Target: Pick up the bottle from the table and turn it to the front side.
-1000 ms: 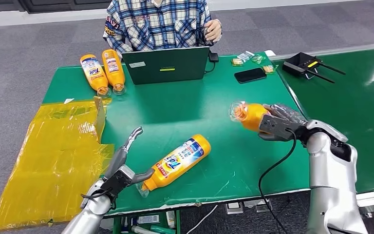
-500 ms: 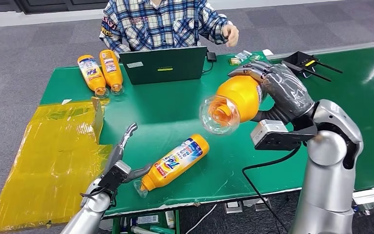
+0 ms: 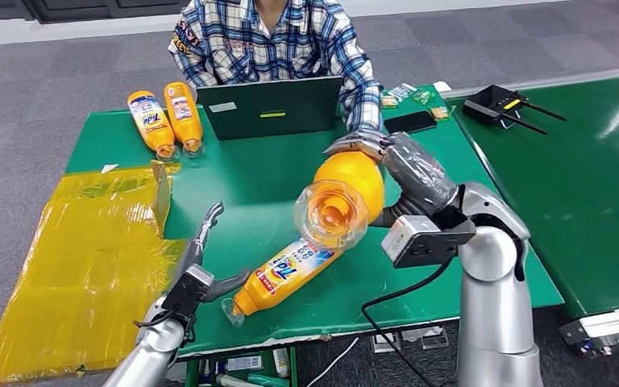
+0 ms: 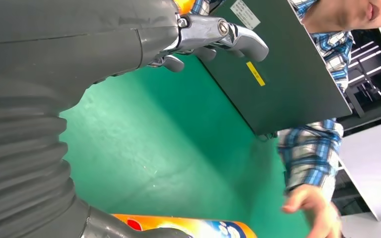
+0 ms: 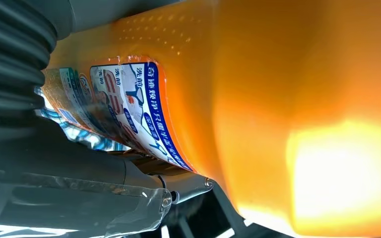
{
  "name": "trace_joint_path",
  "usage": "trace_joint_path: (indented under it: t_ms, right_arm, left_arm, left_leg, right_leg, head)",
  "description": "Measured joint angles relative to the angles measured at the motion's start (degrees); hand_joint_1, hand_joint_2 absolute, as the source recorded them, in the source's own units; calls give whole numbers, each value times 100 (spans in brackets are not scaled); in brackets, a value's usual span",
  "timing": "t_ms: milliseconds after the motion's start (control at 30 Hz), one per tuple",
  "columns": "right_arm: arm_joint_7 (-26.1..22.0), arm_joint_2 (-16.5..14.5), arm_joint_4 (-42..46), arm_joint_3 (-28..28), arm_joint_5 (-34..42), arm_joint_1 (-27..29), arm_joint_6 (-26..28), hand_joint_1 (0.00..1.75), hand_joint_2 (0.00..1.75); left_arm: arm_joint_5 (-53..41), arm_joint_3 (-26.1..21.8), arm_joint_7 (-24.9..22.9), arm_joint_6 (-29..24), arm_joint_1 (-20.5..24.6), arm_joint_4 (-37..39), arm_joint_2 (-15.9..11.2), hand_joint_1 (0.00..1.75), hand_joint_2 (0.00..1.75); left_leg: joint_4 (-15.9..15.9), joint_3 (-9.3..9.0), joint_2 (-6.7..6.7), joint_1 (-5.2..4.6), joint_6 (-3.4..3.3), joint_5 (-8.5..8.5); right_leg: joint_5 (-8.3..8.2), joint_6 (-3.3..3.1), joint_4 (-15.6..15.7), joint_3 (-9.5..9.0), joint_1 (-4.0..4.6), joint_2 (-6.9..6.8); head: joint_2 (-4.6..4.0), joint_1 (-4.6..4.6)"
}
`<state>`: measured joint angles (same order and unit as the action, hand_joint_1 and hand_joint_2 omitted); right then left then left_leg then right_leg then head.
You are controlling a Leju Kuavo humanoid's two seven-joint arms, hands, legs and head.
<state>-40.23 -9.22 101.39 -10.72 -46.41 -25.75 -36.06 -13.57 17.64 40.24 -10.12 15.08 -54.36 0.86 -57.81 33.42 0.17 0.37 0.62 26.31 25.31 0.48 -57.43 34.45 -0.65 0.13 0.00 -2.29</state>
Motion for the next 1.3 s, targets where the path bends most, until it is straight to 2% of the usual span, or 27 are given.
trace_joint_path:
  t_ms: [300,600,833,1033,1300]
  right_arm:
    - [87,-30,-949,-75,154,77,1,175,175]
    - [57,70,-2227,-1222,311,240,1,175,175]
    - [37,195,-2468,-1654,225,517,0,175,175]
    - [33,206,-2512,-1675,67,596,1,175,175]
    - [5,206,-2530,-1675,55,613,2,175,175]
  left_arm:
    - [-61,-5,0,3,-48,-137,8,0,175]
    - [13,-10,0,-116,-143,-304,9,0,175]
    - [186,-25,2,-287,-210,-743,18,0,175]
    - [302,-20,4,-407,-236,-1381,27,0,175]
    - [306,-16,4,-411,-259,-1689,30,0,175]
  left_leg:
    - [0,0,9,0,4,3]
    - [0,2,9,-1,2,6]
    - [0,5,17,0,5,13]
    - [0,5,21,0,6,13]
    - [0,5,23,0,5,13]
  right_leg:
    - [-2,-3,1,5,1,9]
    - [-2,-3,3,8,0,10]
    - [-2,-3,2,15,2,19]
    - [-2,-3,2,16,2,23]
    - [-2,-3,2,15,0,23]
  head:
    - [-1,0]
    - [0,0]
    - [0,0]
    - [0,0]
    - [0,0]
